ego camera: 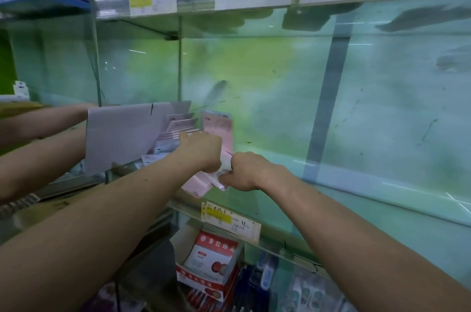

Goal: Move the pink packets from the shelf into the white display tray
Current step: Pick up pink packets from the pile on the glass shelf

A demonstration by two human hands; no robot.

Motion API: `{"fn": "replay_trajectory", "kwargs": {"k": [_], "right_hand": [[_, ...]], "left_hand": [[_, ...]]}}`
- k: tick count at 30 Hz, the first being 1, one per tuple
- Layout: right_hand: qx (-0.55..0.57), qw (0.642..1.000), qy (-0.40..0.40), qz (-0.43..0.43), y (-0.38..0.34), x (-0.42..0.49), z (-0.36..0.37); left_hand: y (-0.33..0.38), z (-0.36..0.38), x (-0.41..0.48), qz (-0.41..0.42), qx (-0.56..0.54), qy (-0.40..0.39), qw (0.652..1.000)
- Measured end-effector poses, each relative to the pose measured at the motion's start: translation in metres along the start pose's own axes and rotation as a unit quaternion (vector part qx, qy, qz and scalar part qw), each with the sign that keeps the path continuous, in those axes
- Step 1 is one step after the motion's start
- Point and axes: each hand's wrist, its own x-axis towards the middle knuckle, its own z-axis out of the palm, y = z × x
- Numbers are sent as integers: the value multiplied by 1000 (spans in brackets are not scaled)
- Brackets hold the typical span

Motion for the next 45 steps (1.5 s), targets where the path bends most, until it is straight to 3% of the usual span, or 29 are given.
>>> {"fn": "replay_trajectory", "kwargs": {"k": [4, 9, 15, 19, 25, 29, 34, 42, 45], "right_hand": [[-4, 1000, -6, 24, 1, 2, -3], [5, 996, 70, 50, 11, 15, -18], [54, 988, 118, 81, 17, 44, -21], [104, 981, 142, 87, 14, 57, -12], [143, 959, 225, 101, 20, 57, -18], [109, 968, 193, 116, 34, 45, -29], [76, 972, 177, 134, 45, 41, -29], [47, 972, 189, 130, 41, 29, -28], [35, 972, 198, 126, 43, 23, -27]], "left_hand": [[4, -7, 8, 4, -37, 66, 997], [8, -12, 26, 5, -86, 135, 987], [-1, -7, 40, 2, -103, 129, 986], [-4, -6, 39, 15, -120, 172, 978], [2, -11, 43, 65, -272, 195, 940], [-3, -13, 54, 40, -201, 217, 954], [-1, -8, 64, 18, -98, 180, 979], [2, -7, 60, 16, -27, 152, 988], [3, -12, 55, 27, -7, 177, 984]]}}
